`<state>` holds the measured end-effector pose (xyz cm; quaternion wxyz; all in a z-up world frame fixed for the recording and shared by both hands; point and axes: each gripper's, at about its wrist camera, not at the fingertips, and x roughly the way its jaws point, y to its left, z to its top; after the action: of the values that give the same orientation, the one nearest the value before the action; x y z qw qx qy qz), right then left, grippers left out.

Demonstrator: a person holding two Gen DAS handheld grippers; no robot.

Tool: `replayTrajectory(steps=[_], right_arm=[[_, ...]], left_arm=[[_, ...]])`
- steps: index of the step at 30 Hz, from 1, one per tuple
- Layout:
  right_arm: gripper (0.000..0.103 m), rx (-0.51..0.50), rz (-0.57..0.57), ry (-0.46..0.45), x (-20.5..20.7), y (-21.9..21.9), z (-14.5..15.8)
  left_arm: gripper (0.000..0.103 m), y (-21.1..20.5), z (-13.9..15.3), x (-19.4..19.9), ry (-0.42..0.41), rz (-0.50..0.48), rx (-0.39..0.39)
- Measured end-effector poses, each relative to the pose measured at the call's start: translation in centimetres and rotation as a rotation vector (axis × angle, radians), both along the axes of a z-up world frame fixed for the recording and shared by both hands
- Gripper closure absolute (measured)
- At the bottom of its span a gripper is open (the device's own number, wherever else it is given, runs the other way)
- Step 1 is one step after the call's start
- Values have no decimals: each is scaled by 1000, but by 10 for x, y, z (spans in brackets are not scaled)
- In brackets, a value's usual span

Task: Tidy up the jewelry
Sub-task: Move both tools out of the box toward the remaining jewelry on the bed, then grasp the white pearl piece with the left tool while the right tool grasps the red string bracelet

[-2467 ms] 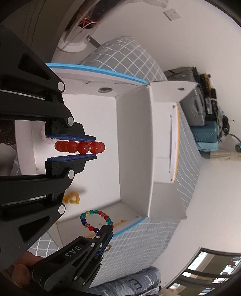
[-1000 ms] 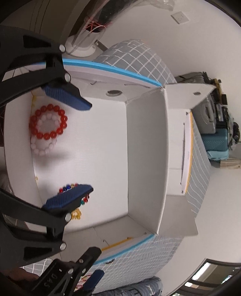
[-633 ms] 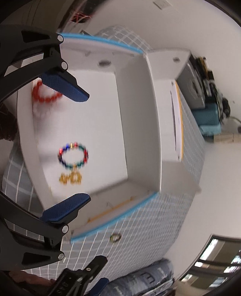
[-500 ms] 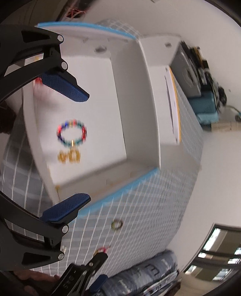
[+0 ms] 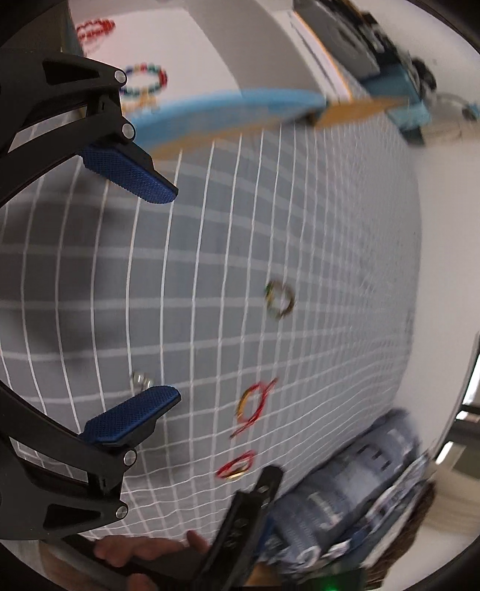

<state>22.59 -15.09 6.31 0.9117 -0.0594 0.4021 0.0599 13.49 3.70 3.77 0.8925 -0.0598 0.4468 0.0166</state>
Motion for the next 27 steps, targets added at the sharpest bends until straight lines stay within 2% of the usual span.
replayTrajectory(steps=[6, 11, 23, 25, 26, 27], right_arm=[[8, -19, -9, 59, 36, -34, -37], [8, -1, -27, 119, 62, -61, -69], [8, 49, -48, 197, 96, -88, -107], [9, 60, -56, 209, 100, -92, -112], [11, 65, -58, 215, 101, -94, -113], [11, 70, -60, 221, 102, -95, -115]], left_arm=[[6, -50, -41, 25, 96, -81, -8], [6, -74, -63, 35, 141, -118, 4], [6, -92, -92, 49, 204, -143, 24], [8, -95, -97, 50, 214, -148, 21], [13, -96, -98, 51, 217, -150, 16], [23, -97, -101, 51, 231, -158, 5]])
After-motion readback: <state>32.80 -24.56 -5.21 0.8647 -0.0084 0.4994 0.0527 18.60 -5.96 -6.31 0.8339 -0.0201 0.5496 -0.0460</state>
